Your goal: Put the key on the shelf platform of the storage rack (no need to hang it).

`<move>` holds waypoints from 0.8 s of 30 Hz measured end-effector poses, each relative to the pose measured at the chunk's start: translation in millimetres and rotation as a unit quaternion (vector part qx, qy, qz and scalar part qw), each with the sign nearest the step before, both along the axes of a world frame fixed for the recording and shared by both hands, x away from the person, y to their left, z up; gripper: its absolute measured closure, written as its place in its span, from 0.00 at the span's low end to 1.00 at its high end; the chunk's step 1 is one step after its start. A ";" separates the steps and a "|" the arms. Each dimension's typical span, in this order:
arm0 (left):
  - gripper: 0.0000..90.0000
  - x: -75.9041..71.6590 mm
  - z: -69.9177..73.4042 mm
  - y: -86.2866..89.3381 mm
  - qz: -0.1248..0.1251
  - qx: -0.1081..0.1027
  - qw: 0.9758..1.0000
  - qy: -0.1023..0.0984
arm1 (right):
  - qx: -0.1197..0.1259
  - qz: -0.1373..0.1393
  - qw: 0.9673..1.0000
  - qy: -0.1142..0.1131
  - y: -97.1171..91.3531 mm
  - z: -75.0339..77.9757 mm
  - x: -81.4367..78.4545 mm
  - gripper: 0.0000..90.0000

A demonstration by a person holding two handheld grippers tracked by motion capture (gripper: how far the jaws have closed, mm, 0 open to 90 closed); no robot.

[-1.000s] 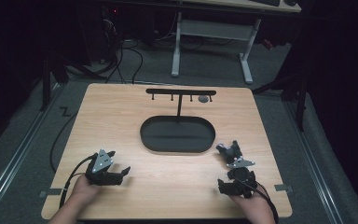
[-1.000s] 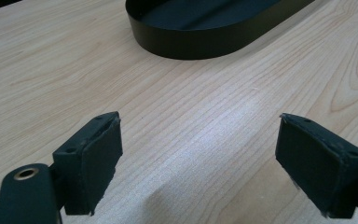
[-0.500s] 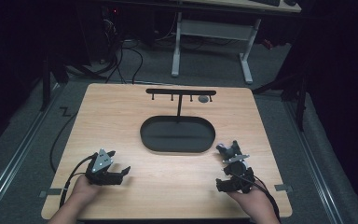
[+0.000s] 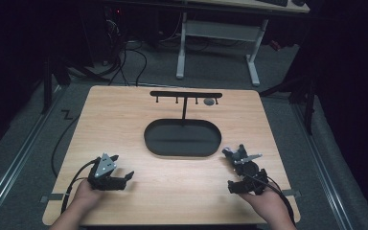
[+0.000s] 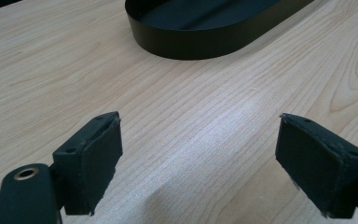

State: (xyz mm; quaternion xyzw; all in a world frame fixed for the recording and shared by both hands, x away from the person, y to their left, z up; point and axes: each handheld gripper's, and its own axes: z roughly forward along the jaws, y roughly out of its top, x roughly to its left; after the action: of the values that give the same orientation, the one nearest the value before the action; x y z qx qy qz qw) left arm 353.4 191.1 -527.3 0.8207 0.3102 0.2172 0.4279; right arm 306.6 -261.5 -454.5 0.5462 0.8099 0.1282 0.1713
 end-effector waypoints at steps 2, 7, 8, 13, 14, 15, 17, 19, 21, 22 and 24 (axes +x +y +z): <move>0.17 0.2 -0.1 0.0 0.001 -0.001 1.000 -0.001 | -0.002 -0.004 1.000 0.001 -2.9 2.1 1.5 0.23; 0.17 0.5 -0.1 0.1 0.000 -0.003 1.000 0.000 | -0.002 -0.011 1.000 0.005 -10.0 6.4 6.3 0.25; 0.17 0.5 -0.1 0.1 0.000 -0.003 1.000 0.000 | -0.002 -0.011 1.000 0.005 -10.0 6.4 6.3 0.25; 0.17 0.7 -0.1 -0.1 0.001 -0.002 1.000 0.000 | 0.006 -0.016 1.000 0.011 -15.3 11.5 12.4 0.22; 0.17 0.7 -0.1 0.0 0.001 -0.002 1.000 0.000 | 0.008 -0.018 1.000 0.012 -16.0 12.2 13.4 0.22; 0.17 0.6 0.0 0.0 0.001 -0.002 1.000 0.000 | 0.008 -0.021 1.000 0.013 -16.7 12.8 14.3 0.21; 0.17 0.5 0.0 -0.1 0.001 -0.001 1.000 0.000 | 0.009 -0.023 1.000 0.011 -18.8 13.2 16.2 0.21; 0.17 0.2 0.1 0.0 0.000 -0.001 1.000 -0.001 | 0.008 -0.027 0.999 0.017 -20.6 12.9 18.0 0.20; 0.17 0.2 0.1 0.1 0.000 -0.001 1.000 -0.001 | 0.006 -0.028 0.999 0.021 -22.0 11.3 19.6 0.19; 0.17 0.3 0.1 0.1 0.000 -0.002 1.000 0.000 | 0.005 -0.030 0.999 0.021 -22.6 10.6 20.3 0.19; 0.17 0.5 0.1 0.3 0.000 -0.003 1.000 0.000 | 0.005 -0.032 0.999 0.023 -24.2 9.8 22.1 0.19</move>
State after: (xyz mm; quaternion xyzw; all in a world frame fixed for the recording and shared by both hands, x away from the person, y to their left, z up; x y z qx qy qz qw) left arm 353.8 191.3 -527.2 0.8196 0.3110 0.2162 0.4299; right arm 328.7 -285.7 -444.7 0.5751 0.7953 0.1144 0.1540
